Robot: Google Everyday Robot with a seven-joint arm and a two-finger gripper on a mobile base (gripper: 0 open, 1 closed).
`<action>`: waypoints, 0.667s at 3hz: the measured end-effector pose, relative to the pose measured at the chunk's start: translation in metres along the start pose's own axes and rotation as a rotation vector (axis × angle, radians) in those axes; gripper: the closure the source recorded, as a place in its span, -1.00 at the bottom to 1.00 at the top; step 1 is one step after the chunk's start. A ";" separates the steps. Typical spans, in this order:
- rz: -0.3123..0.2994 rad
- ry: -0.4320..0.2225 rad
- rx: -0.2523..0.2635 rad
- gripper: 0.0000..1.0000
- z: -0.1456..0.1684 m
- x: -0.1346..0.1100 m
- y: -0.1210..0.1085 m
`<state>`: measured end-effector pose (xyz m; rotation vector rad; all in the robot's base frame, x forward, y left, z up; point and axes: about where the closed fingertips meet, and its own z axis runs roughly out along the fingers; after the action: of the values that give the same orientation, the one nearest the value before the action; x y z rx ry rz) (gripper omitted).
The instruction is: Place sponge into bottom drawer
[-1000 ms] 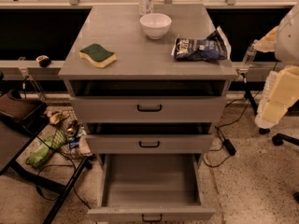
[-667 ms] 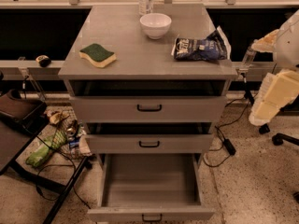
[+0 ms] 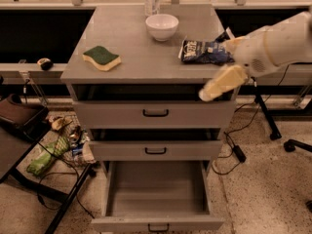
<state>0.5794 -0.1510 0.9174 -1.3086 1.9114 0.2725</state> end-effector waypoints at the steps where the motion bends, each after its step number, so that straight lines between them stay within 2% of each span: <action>1: 0.063 -0.108 0.048 -1.00 0.058 -0.036 -0.027; 2: 0.086 -0.181 0.102 -1.00 0.102 -0.073 -0.048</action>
Offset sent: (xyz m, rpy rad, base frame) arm 0.1457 0.1184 -0.0065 0.2462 -0.1422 -0.1289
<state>0.6818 -0.0639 0.9122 -1.0984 1.8065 0.3222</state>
